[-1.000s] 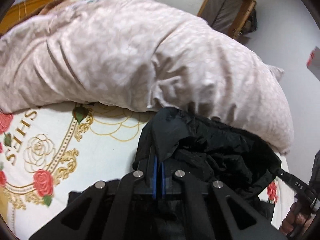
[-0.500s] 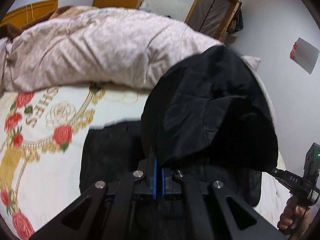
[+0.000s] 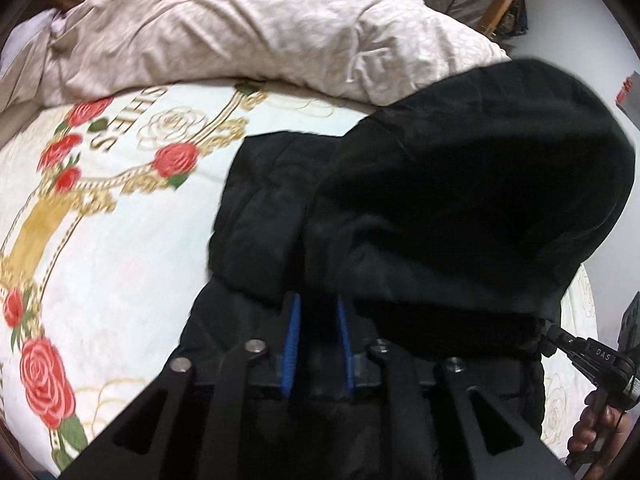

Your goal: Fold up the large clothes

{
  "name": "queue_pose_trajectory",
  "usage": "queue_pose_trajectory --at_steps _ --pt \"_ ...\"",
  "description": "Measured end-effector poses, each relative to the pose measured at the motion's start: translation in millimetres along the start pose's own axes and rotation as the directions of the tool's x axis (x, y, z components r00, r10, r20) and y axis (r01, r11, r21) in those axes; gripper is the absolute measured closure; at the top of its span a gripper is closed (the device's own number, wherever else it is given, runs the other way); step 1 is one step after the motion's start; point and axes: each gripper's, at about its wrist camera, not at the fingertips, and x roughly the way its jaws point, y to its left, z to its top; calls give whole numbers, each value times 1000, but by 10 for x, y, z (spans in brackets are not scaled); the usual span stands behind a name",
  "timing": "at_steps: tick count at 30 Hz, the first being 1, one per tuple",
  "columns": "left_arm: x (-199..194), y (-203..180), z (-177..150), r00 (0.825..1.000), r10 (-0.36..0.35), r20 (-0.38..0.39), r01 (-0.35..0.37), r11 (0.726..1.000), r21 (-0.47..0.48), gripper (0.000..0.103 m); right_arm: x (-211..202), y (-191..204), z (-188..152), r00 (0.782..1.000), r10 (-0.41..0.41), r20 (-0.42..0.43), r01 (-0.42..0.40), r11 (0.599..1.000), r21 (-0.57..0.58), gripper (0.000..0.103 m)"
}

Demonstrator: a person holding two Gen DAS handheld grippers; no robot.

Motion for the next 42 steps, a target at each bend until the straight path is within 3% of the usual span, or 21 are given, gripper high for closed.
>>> queue_pose_trajectory --at_steps 2,6,9,14,16,19,21,24,33,37,39,42 --pt "-109 80 -66 1000 -11 9 11 1000 -9 69 -104 -76 -30 1000 5 16 -5 1000 6 78" --pt "-320 201 -127 999 -27 33 28 999 -41 66 -343 -113 -52 999 21 50 -22 1000 19 77" --pt "-444 107 38 995 -73 72 77 996 -55 66 -556 90 74 991 82 108 -81 997 -8 77" --pt "-564 -414 426 966 -219 135 214 975 52 64 -624 626 352 972 167 164 -147 981 -128 75" --pt "-497 -574 424 962 -240 131 226 967 117 62 -497 708 359 973 177 146 -154 976 -155 75" --pt "-91 -603 182 976 -214 37 206 967 150 62 -125 647 190 990 129 50 -119 979 -163 75" --pt "248 -516 0 988 -151 -41 155 979 131 62 199 482 26 998 66 -24 -69 986 -152 75" --pt "707 -294 -178 985 -114 -134 121 991 51 56 562 226 -151 996 27 -81 -35 994 -106 75" --pt "1032 -412 51 994 -76 -76 82 994 76 49 862 347 -20 999 -52 -11 48 979 -200 75" --pt "647 -338 -41 994 -90 -66 96 991 98 50 604 445 -105 997 -73 -20 66 968 -244 75" --pt "340 -273 -124 996 -90 -12 90 988 125 50 373 458 -132 998 -62 21 65 962 -266 75" --pt "122 -335 47 994 -91 61 82 987 139 50 102 488 -25 994 -38 99 63 962 -264 75"
